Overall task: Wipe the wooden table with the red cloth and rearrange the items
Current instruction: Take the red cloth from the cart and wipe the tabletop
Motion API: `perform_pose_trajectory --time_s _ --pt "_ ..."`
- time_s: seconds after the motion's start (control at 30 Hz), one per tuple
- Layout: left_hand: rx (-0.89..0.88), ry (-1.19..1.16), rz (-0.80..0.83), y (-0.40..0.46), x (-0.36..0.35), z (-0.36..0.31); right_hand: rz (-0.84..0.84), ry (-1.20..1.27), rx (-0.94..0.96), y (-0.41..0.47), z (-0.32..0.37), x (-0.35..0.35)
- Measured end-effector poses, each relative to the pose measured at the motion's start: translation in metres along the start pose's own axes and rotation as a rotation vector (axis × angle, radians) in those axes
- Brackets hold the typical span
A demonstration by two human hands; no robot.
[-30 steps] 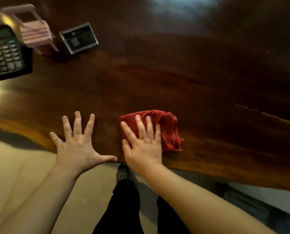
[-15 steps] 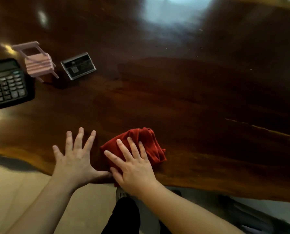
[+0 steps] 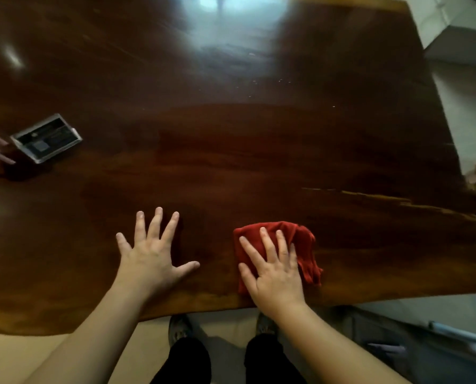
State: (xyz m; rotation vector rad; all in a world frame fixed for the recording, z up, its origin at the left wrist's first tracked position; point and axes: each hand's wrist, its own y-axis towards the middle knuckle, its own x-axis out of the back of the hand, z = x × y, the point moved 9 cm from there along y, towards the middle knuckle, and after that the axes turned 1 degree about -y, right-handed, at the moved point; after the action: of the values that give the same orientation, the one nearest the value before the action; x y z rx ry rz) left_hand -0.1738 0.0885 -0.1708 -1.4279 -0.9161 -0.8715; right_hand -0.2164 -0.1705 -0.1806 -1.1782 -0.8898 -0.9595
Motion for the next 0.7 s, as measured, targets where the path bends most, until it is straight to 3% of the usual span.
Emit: perform_pose_trajectory --time_s 0.23,0.7 --pt "-0.056 0.018 -0.003 0.016 -0.001 -0.075 0.017 0.060 -0.242 -0.015 -0.109 0.011" --pt "0.101 -0.053 0.039 0.008 0.021 -0.089 0.113 -0.021 -0.140 0.001 -0.110 0.034"
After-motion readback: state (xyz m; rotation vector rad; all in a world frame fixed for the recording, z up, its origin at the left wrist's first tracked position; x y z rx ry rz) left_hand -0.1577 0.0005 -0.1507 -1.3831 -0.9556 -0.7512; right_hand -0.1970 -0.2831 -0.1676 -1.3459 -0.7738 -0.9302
